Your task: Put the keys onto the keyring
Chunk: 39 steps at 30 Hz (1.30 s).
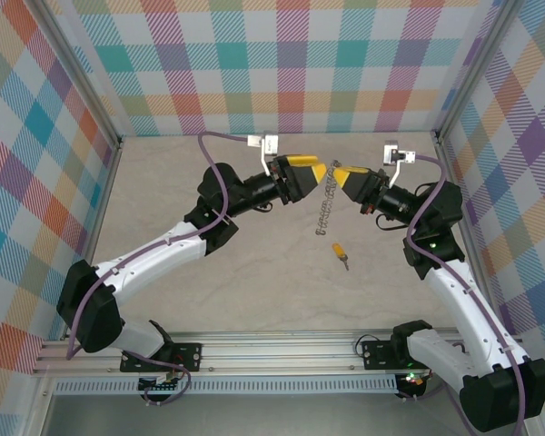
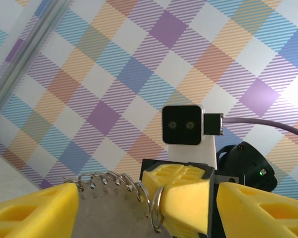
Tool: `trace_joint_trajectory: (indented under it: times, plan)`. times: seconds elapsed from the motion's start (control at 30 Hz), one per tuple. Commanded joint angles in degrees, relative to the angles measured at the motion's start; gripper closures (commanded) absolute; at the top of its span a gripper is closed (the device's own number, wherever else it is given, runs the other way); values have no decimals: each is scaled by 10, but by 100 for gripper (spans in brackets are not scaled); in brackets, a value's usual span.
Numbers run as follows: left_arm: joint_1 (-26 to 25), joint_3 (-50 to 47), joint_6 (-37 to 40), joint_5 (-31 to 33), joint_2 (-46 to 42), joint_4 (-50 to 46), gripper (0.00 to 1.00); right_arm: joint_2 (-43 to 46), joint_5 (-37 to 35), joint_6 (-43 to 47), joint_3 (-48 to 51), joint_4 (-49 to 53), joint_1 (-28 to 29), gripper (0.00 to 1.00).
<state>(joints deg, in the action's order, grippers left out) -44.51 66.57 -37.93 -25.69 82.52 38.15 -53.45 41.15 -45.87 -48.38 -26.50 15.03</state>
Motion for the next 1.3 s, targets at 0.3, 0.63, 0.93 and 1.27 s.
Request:
trace_joint_trajectory:
  times: [0.3,0.63,0.93,1.27]
  plan:
    - [-10,23,-6,-34,20,35,47,3,6,3,-6,-25,2,100]
    - [-12,39,-10,-44,37,37,53,1,11,0,-6,-30,2,100]
    - [-16,50,-11,-50,47,42,70,3,10,2,-3,-29,2,100]
    - [-17,48,2,-53,41,29,100,3,7,17,-9,12,2,92]
